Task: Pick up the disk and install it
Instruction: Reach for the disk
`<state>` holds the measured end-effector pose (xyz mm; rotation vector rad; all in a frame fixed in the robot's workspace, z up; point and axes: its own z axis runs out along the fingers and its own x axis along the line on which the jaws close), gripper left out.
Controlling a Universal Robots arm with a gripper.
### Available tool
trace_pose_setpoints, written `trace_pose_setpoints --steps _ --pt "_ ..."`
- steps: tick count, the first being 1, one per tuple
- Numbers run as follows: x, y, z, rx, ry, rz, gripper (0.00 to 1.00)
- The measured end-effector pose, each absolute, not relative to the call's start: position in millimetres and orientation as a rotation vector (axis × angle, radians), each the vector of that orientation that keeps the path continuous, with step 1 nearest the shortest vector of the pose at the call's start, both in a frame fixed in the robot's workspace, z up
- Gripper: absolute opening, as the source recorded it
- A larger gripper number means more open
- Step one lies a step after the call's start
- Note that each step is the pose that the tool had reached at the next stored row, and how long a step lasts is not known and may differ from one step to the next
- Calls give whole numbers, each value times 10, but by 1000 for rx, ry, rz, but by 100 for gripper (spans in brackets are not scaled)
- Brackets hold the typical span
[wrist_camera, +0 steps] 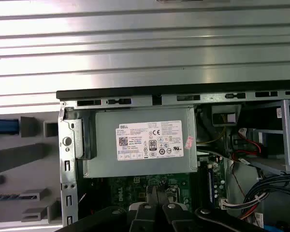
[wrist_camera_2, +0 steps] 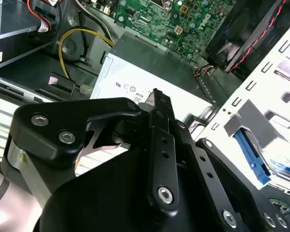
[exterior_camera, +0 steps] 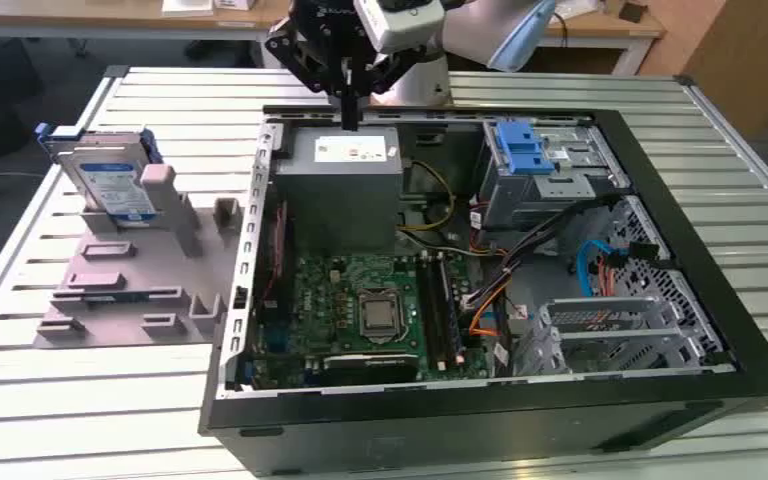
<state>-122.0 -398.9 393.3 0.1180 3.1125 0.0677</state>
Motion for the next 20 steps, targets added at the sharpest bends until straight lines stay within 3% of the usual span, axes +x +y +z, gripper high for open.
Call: trace_pose_setpoints --steps 20 --pt "-1334 -3989 3932 118 3112 68 11"
